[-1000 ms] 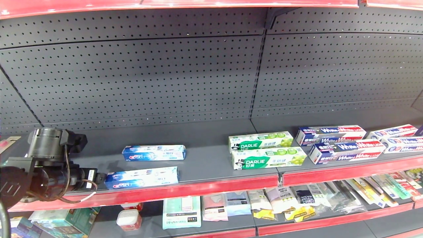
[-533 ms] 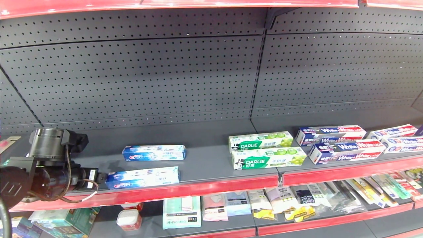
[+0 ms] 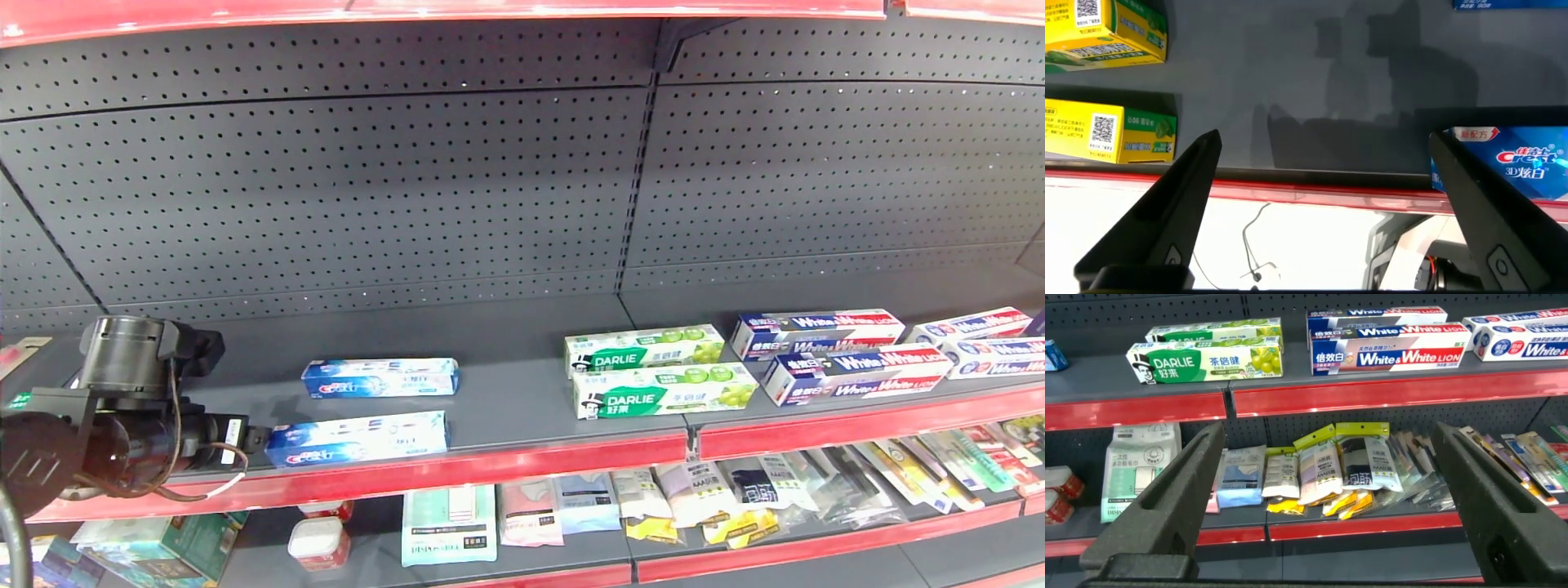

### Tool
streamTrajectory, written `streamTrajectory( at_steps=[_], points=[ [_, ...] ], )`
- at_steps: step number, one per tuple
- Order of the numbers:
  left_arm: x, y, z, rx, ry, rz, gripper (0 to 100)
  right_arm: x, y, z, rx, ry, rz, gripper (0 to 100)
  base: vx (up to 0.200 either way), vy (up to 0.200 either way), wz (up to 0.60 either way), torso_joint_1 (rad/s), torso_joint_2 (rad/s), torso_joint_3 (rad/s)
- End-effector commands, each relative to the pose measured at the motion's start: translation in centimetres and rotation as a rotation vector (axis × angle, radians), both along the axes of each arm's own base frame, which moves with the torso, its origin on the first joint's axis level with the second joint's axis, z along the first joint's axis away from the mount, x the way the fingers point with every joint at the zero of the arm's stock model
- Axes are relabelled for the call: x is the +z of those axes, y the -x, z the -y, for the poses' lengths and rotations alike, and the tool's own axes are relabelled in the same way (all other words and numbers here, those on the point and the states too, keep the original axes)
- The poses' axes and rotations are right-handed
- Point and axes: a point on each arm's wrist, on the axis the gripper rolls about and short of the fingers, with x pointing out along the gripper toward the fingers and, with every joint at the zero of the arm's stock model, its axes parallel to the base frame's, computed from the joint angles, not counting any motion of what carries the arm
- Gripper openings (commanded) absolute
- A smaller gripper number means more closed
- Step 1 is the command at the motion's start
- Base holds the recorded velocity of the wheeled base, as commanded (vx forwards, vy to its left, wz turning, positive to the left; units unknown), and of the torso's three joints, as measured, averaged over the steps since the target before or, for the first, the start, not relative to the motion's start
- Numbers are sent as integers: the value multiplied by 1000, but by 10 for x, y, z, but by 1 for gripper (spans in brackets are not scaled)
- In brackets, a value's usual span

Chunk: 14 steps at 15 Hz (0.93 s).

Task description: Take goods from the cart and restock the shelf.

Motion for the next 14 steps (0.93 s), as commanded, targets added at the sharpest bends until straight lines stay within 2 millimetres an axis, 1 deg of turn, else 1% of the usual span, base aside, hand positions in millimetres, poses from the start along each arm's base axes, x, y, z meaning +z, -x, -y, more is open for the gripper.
streamTrajectory(
  at_steps=[1, 14],
  points=[
    [0, 0, 0, -1, 0, 2, 100, 0, 0, 0, 0, 0, -1, 100, 0, 0, 0, 0, 0, 0],
    [-1, -1, 4, -14, 1, -2, 100, 0, 0, 0, 0, 0, -1, 100, 0, 0, 0, 0, 0, 0]
  ],
)
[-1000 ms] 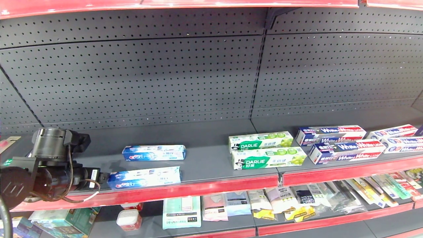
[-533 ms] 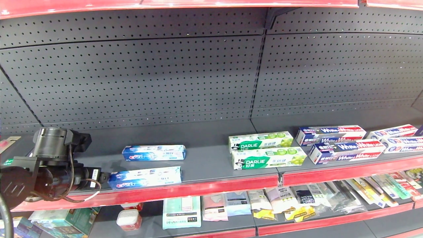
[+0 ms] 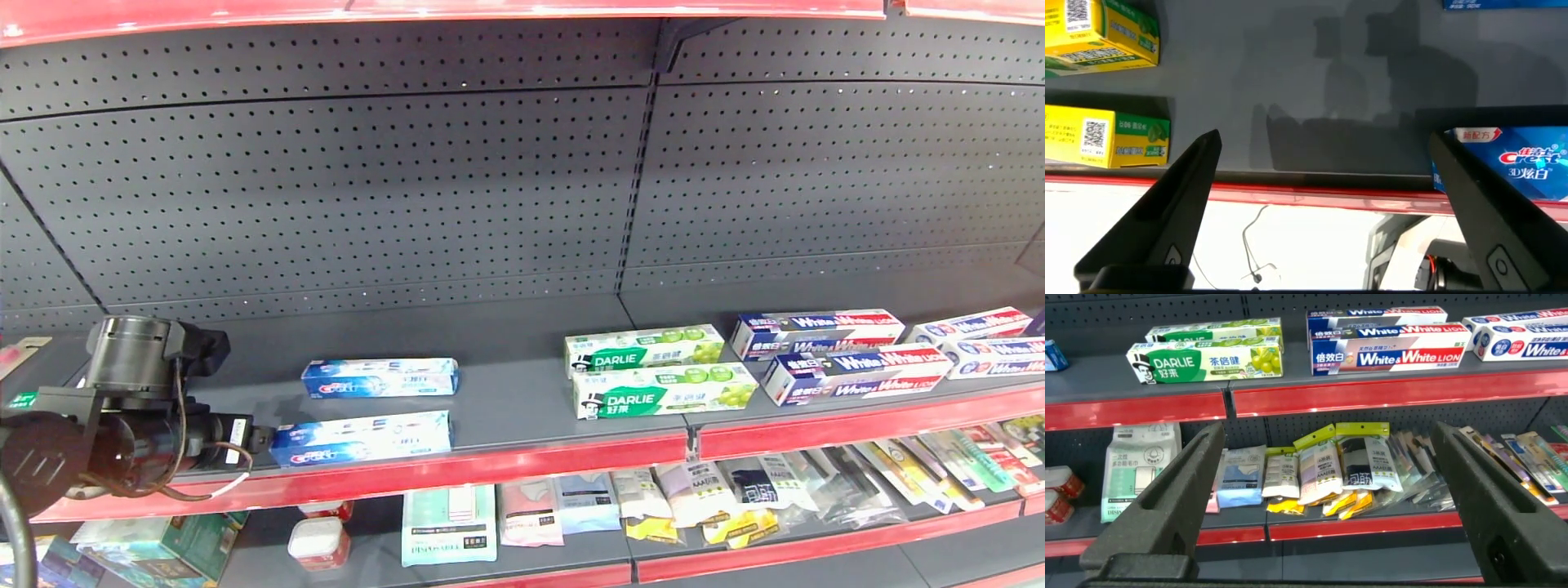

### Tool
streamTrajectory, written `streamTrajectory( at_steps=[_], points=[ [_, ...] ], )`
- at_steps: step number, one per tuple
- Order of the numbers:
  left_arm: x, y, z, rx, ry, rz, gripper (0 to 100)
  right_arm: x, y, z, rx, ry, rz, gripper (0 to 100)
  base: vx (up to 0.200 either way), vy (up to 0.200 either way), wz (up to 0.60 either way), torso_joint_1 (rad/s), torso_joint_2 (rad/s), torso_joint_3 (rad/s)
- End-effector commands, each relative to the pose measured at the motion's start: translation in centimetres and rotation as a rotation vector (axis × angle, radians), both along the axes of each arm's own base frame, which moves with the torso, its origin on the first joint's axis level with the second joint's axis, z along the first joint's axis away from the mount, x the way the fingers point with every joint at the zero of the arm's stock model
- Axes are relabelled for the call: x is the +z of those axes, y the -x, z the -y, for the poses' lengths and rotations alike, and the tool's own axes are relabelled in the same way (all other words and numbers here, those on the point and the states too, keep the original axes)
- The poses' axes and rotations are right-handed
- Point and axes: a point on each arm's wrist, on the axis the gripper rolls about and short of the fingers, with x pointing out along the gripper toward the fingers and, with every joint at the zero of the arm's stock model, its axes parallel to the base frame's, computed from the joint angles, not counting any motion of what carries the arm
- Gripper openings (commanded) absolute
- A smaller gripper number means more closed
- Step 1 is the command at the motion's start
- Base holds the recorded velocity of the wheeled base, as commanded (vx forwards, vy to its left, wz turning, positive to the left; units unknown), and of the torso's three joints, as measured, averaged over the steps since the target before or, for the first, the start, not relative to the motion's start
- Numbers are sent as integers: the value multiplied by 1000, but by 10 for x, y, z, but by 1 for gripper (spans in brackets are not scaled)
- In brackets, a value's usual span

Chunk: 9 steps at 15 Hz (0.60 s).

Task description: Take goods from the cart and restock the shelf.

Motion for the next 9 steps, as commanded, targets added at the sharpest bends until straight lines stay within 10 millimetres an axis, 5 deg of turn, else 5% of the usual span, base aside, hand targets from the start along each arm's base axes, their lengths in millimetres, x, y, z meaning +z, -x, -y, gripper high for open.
streamTrajectory(
  at_steps=[1, 6, 9],
  points=[
    [0, 0, 1, -5, -1, -1, 100, 0, 0, 0, 1, 0, -1, 100, 0, 0, 0, 0, 0, 0],
    [4, 0, 0, -2, -4, 41, 100, 0, 0, 0, 1, 0, 0, 100, 0, 0, 0, 0, 0, 0],
    [30, 16, -10, 16, -32, 142, 100, 0, 0, 0, 1, 0, 0, 100, 0, 0, 0, 0, 0, 0]
  ],
)
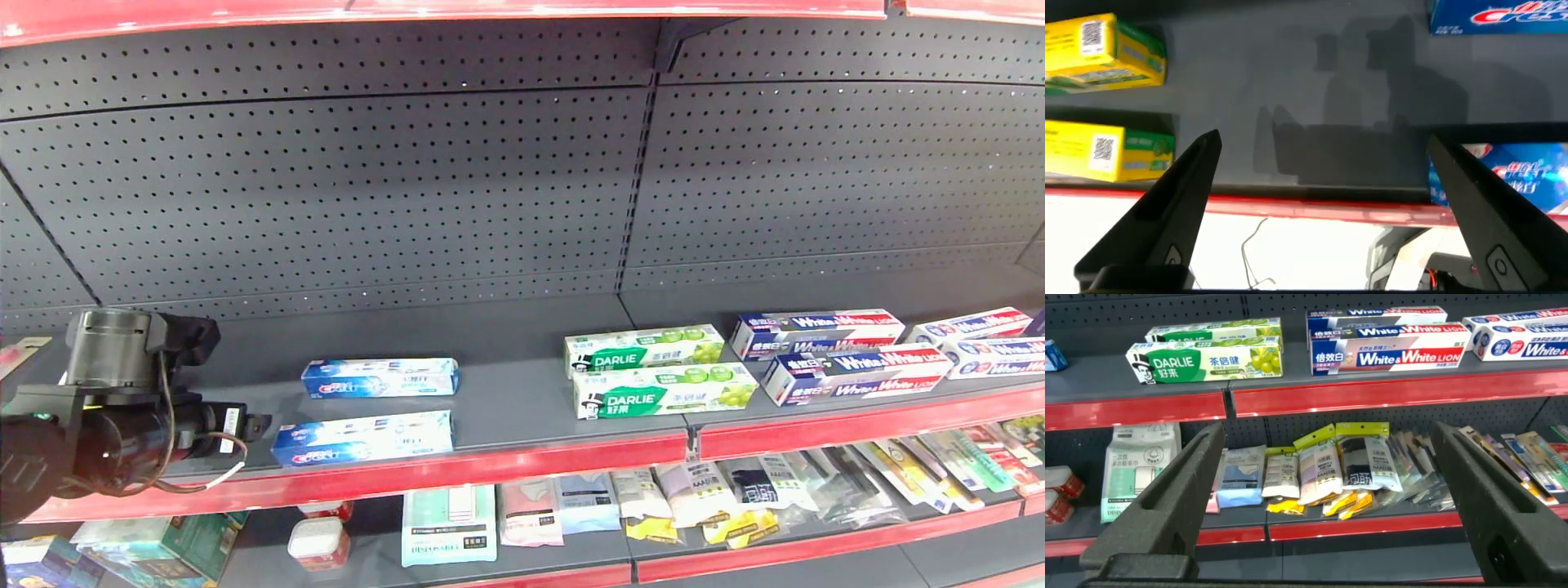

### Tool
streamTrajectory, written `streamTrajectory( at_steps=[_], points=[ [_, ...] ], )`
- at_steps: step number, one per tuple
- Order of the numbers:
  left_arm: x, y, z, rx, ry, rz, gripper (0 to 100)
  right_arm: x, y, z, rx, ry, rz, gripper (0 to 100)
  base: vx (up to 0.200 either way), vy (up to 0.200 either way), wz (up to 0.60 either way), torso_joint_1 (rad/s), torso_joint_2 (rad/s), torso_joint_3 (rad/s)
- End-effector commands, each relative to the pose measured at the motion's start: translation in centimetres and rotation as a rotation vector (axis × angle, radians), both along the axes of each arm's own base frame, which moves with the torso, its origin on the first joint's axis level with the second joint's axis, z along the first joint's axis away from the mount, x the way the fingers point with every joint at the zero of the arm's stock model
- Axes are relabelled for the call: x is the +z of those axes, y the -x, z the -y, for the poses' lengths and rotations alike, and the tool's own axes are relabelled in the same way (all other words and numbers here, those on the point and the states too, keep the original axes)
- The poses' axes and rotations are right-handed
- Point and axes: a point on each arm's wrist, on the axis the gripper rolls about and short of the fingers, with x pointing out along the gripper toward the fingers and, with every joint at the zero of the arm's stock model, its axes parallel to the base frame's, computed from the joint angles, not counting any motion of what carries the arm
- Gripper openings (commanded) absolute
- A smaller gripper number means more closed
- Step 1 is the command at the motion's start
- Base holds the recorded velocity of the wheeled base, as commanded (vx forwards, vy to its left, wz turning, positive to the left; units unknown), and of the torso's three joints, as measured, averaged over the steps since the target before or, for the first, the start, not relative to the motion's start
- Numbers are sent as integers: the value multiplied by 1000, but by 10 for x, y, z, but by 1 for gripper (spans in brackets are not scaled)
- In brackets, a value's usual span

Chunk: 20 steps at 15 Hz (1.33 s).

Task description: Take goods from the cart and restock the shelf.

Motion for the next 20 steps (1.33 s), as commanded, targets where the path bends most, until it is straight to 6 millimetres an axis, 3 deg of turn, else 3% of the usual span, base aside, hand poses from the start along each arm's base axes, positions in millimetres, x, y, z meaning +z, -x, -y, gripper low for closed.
streamTrajectory(
  at_steps=[1, 2, 3, 4, 5, 6, 7, 9, 10, 12, 16, 20],
  points=[
    [33, 26, -15, 25, -41, 123, 100, 0, 0, 0, 0, 0, -1, 100, 0, 0, 0, 0, 0, 0],
    [33, 26, -15, 25, -41, 123, 100, 0, 0, 0, 0, 0, -1, 100, 0, 0, 0, 0, 0, 0],
    [57, 80, -17, -2, -54, 276, 100, 0, 0, 0, 0, 0, -1, 100, 0, 0, 0, 0, 0, 0],
    [61, 105, -14, -36, -43, 347, 100, 0, 0, 0, 0, 0, -1, 100, 0, 0, 0, 0, 0, 0],
    [61, 105, -14, -36, -43, 347, 100, 0, 0, 0, 0, 0, -1, 100, 0, 0, 0, 0, 0, 0],
    [56, 175, -5, -135, -18, 517, 100, 0, 0, 0, 0, 0, 0, 100, 0, 0, 0, 0, 0, 0],
    [38, 212, -3, -141, -18, 568, 100, 0, 0, 0, 0, 0, 0, 100, 0, 0, 0, 0, 0, 0],
    [10, 249, 0, -149, 3, 598, 100, 0, 0, 0, 0, 0, -3, 100, 0, 0, 0, 0, 0, 0],
    [-12, 269, 2, -212, 23, 628, 100, 0, 0, 0, 0, 0, -1, 100, 0, 0, 0, 0, 0, 0],
    [-27, 276, 1, -240, 49, 655, 100, 0, 0, 0, 0, 0, -1, 100, 0, 0, 0, 0, 0, 0],
    [-28, 276, 0, -186, 143, 666, 100, 0, 0, 0, 0, 0, -1, 100, 0, 0, 0, 0, 0, 0],
    [-29, 275, -1, -153, 111, 666, 100, 0, 0, 0, 2, 11, 1, 100, 0, 0, 0, 0, 0, 0]
  ],
)
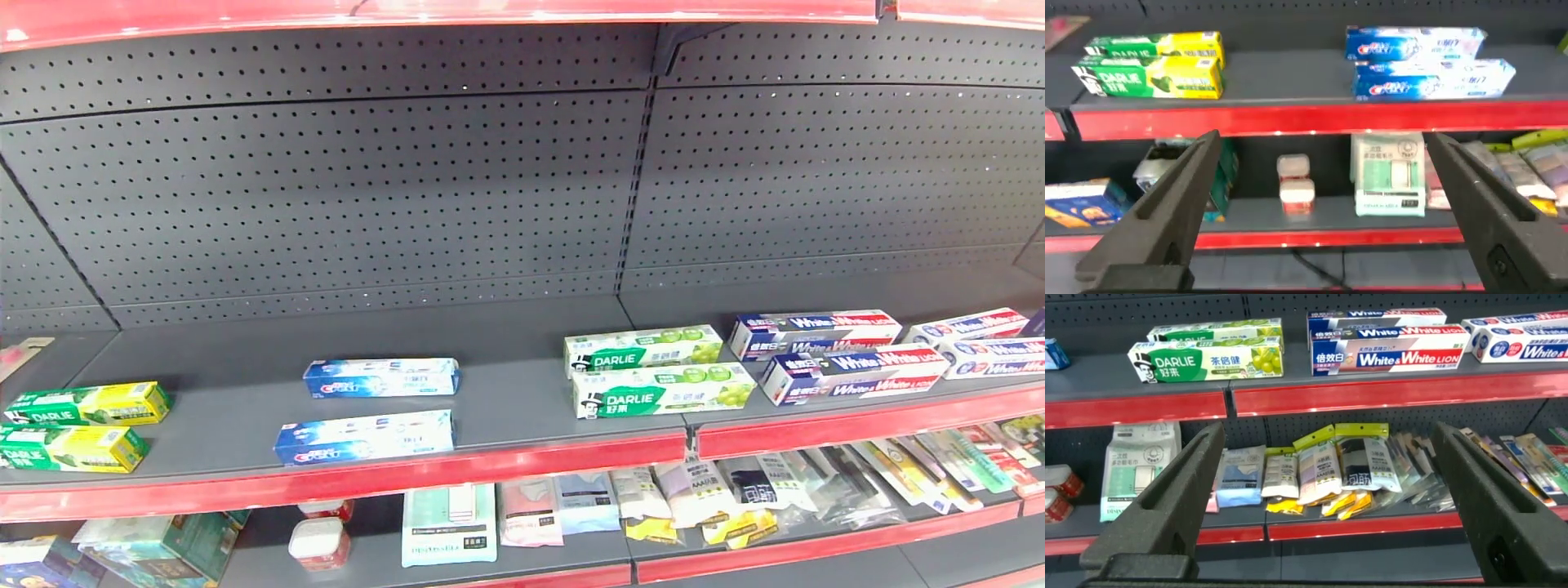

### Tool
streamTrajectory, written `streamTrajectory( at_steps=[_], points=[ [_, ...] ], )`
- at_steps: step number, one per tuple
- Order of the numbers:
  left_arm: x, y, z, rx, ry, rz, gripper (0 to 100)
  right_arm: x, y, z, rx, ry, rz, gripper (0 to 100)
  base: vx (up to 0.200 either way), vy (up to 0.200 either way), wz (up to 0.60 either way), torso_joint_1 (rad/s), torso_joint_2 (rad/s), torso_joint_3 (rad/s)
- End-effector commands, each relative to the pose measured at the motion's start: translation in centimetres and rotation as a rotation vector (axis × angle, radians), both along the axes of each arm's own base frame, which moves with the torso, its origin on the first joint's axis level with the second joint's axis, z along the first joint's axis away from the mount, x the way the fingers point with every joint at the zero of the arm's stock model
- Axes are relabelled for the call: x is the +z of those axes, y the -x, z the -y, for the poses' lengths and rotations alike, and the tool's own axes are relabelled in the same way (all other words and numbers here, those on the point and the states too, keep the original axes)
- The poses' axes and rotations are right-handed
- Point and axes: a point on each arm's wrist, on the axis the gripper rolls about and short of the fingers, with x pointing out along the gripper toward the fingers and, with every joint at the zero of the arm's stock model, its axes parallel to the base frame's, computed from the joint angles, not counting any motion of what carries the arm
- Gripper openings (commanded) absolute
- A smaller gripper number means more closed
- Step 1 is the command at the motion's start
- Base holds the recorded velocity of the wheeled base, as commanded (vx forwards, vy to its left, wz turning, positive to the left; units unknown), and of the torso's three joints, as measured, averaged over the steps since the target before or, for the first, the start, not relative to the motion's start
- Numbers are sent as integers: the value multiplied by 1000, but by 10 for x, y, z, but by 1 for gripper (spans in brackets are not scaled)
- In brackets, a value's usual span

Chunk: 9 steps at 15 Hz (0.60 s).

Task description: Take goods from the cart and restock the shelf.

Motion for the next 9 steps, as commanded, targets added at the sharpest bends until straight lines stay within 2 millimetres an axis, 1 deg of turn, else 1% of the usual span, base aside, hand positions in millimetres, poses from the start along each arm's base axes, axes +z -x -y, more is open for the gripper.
streamTrajectory(
  at_steps=[1, 7, 9],
  points=[
    [-1, 1, 0, -4, -23, 13, 100, 0, 0, 0, 1, 1, -2, 100, 0, 0, 0, 0, 0, 0],
    [0, 1, 0, -4, -65, 16, 100, 0, 0, 0, 2, -2, 0, 100, 0, 0, 600, 6, -1, 2],
    [0, 1, 0, -4, -63, 16, 100, 0, 0, 0, 2, -2, 1, 100, 0, 0, 0, 0, 0, 0]
  ],
)
